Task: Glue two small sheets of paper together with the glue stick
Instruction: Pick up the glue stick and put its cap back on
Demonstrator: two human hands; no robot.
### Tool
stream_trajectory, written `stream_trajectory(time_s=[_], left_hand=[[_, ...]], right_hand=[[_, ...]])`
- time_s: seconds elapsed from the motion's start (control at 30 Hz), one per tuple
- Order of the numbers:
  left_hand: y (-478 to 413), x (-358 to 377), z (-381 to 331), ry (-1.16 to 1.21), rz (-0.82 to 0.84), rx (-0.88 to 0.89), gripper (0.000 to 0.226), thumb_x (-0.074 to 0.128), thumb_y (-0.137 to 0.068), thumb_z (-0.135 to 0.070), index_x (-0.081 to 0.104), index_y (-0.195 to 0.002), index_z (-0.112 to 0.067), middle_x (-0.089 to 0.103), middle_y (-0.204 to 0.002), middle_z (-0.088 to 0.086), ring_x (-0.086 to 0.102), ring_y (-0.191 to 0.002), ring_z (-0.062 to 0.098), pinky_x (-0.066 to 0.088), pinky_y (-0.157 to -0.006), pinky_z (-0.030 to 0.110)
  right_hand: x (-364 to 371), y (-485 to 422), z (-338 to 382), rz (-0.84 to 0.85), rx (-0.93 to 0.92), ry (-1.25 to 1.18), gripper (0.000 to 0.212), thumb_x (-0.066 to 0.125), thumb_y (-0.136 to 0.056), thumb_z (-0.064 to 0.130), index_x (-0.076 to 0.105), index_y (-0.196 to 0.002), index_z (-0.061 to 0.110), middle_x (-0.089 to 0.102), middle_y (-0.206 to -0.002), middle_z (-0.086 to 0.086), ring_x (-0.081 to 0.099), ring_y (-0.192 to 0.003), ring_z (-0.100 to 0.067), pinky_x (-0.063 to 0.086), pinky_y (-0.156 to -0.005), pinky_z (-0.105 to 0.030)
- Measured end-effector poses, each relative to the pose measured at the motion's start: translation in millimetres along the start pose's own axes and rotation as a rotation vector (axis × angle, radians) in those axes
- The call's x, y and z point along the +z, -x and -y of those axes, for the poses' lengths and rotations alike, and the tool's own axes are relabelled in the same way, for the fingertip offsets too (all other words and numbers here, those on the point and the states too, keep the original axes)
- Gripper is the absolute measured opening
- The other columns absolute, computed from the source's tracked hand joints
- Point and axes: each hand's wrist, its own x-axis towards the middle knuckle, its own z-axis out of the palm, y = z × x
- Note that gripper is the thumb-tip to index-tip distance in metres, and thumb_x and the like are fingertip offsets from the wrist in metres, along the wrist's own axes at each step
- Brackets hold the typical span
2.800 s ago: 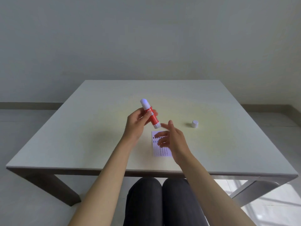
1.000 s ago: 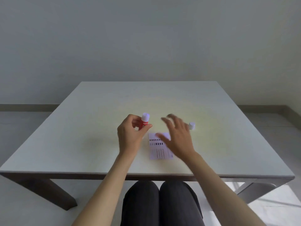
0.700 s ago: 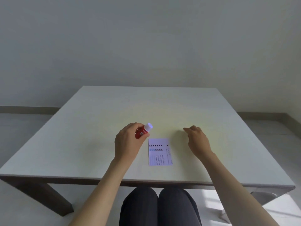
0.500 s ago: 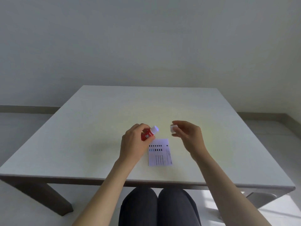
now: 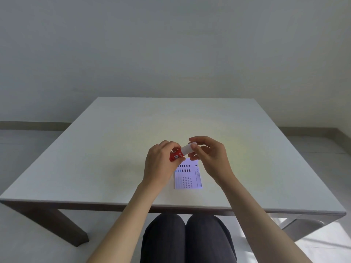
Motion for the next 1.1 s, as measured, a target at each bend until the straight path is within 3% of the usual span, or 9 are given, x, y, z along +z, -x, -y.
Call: stream_trajectory(time_s=[0.17, 0.33, 0.4, 0.57, 0.63, 0.73, 0.87, 1.03, 1.1], left_hand=[[0, 1, 1, -0.077, -0.043, 0.056, 0.03, 0.08, -0.068, -0.03, 0.067, -0.09, -0.015, 0.071, -0.089, 0.001, 0.058, -0.077, 0.017, 0.049, -0.093, 0.045], [2, -1, 0, -0.008, -0.045, 0.047, 0.028, 0.081, -0.068, -0.031, 0.065, -0.083, -0.014, 0.068, -0.083, 0.001, 0.062, -0.076, 0.019, 0.049, -0.068, 0.027], [6, 0, 1, -0.011, -0.045, 0.058, 0.027, 0.081, -0.068, -0.029, 0.063, -0.082, -0.015, 0.067, -0.082, -0.001, 0.062, -0.076, 0.018, 0.043, -0.064, 0.022], [14, 3, 4, -0.079, -0.017, 0.078, 0.029, 0.082, -0.066, -0.023, 0.058, -0.078, -0.013, 0.064, -0.079, 0.0, 0.059, -0.074, 0.02, 0.046, -0.062, 0.026], [12, 2, 5, -0.098, -0.034, 0.067, 0.031, 0.082, -0.066, -0.026, 0.056, -0.078, -0.015, 0.064, -0.079, -0.002, 0.059, -0.074, 0.019, 0.042, -0.063, 0.025], [9, 0, 9, -0.08, -0.06, 0.017, 0.033, 0.081, -0.068, -0.032, 0.055, -0.079, -0.015, 0.063, -0.081, -0.002, 0.057, -0.071, 0.017, 0.035, -0.063, 0.022], [13, 2, 10, -0.089, -0.011, 0.013, 0.035, 0.081, -0.067, -0.029, 0.052, -0.079, -0.015, 0.063, -0.083, -0.001, 0.055, -0.068, 0.018, 0.031, -0.061, 0.02], [9, 3, 8, -0.049, -0.063, 0.007, 0.032, 0.076, -0.074, -0.032, 0.05, -0.077, -0.014, 0.06, -0.082, 0.0, 0.057, -0.063, 0.02, 0.027, -0.051, 0.016], [7, 5, 5, -0.061, -0.06, 0.031, 0.034, 0.078, -0.072, -0.031, 0.049, -0.079, -0.014, 0.06, -0.084, 0.0, 0.057, -0.062, 0.019, 0.031, -0.05, 0.017]], right_hand=[[2, 2, -2, -0.006, -0.068, 0.198, 0.017, 0.061, -0.088, 0.013, 0.069, -0.102, 0.015, 0.068, -0.076, 0.003, 0.063, -0.054, 0.002, 0.05, -0.061, -0.008], [3, 3, -5, 0.051, -0.048, 0.15, 0.02, 0.064, -0.086, 0.013, 0.069, -0.105, 0.01, 0.071, -0.079, -0.004, 0.064, -0.053, 0.003, 0.053, -0.062, -0.011], [5, 4, -4, 0.097, -0.08, 0.276, 0.017, 0.064, -0.086, 0.023, 0.071, -0.094, 0.009, 0.071, -0.071, -0.006, 0.06, -0.048, -0.003, 0.052, -0.057, -0.018], [17, 6, -6, 0.05, 0.029, 0.886, 0.063, 0.033, -0.089, 0.06, 0.047, -0.051, 0.013, 0.053, -0.055, -0.009, 0.047, -0.055, -0.027, 0.034, -0.053, -0.031], [13, 6, -3, 0.112, -0.006, 0.752, 0.056, 0.03, -0.089, 0.061, 0.055, -0.058, 0.021, 0.056, -0.057, -0.005, 0.053, -0.06, -0.027, 0.039, -0.055, -0.032], [4, 5, -1, 0.307, -0.127, 0.483, 0.025, 0.054, -0.09, 0.04, 0.059, -0.109, 0.024, 0.061, -0.067, 0.004, 0.059, -0.064, -0.017, 0.048, -0.062, -0.031], [12, 5, -5, 0.196, -0.099, 0.786, 0.049, 0.046, -0.088, 0.054, 0.045, -0.058, 0.016, 0.038, -0.043, 0.008, 0.036, -0.044, -0.016, 0.029, -0.045, -0.028], [11, 1, -4, 0.206, -0.137, 0.615, 0.038, 0.055, -0.08, 0.057, 0.053, -0.085, 0.019, 0.046, -0.047, 0.01, 0.043, -0.045, -0.009, 0.031, -0.047, -0.025], [12, -4, 1, 0.127, -0.161, 0.75, 0.049, 0.052, -0.083, 0.058, 0.041, -0.06, 0.016, 0.037, -0.043, 0.005, 0.036, -0.045, -0.02, 0.026, -0.046, -0.027]])
